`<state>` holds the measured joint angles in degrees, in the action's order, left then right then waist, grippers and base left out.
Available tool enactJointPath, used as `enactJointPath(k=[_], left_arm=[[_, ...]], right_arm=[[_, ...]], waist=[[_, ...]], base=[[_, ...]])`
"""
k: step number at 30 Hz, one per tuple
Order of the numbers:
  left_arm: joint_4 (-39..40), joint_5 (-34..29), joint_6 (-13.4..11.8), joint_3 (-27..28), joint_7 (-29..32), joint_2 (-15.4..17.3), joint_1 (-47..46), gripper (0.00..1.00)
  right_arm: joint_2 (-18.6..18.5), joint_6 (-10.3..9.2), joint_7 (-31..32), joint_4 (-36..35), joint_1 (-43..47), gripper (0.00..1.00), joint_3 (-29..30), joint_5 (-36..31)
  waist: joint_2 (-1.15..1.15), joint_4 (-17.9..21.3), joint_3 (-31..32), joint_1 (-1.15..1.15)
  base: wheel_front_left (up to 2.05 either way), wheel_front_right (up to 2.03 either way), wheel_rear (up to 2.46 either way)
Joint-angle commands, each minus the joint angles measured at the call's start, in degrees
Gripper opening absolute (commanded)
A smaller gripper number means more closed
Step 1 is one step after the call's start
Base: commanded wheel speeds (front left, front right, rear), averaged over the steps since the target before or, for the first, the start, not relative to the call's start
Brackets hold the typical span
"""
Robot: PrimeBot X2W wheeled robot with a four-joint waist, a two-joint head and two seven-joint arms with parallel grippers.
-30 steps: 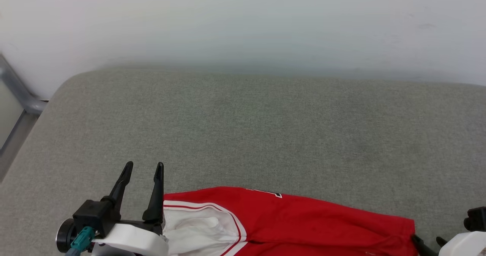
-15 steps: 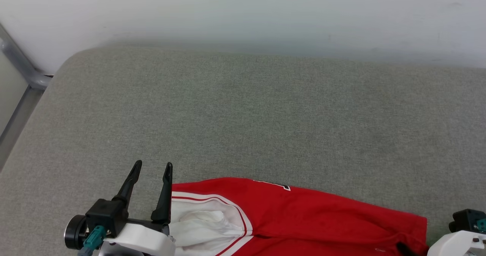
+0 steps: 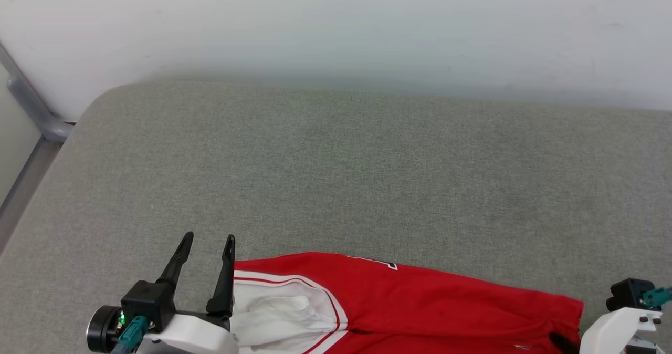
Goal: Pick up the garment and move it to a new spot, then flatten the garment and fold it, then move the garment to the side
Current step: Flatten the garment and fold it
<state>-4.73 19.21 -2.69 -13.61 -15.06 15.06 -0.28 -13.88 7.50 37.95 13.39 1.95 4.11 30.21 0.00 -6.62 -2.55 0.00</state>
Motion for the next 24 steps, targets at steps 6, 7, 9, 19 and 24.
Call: enactJointPath(k=[6,7,9,19,24], left_arm=[[0.4,-1.0,-0.5,0.1,-0.1,0.7,1.1,1.0],[0.5,-1.1,-0.5,0.2,-0.1,0.7,1.2,1.0],[0.5,-1.2,-0.6,0.1,-0.1,0.8,1.6,1.0],[-0.4,-0.6,-0.6,-0.7,0.1,0.7,2.0,1.0],[-0.8,-0.4,-0.5,-1.2,0.6,1.0,1.2,1.0]], right_arm=[[-2.6,-0.04,1.1,-1.9,-1.0,0.0,3.4,-0.1],[-3.0,-0.04,1.4,-2.1,-1.0,0.0,4.3,-0.4],[-3.5,-0.04,2.0,-2.6,-0.8,0.0,6.7,-0.9],[1.0,-0.03,13.4,-7.9,0.4,0.0,15.7,6.9],[7.7,-0.03,21.8,-12.0,-0.9,0.0,14.7,21.4]], waist=[[0.0,1.7,1.4,0.0],[0.0,2.0,1.5,0.0],[0.0,2.6,1.7,0.0],[0.0,4.1,2.8,0.0],[0.0,3.3,2.9,0.0]], base=[[0.0,0.0,0.0],[0.0,0.0,0.0],[0.0,0.0,0.0],[0.0,0.0,0.0],[0.0,0.0,0.0]])
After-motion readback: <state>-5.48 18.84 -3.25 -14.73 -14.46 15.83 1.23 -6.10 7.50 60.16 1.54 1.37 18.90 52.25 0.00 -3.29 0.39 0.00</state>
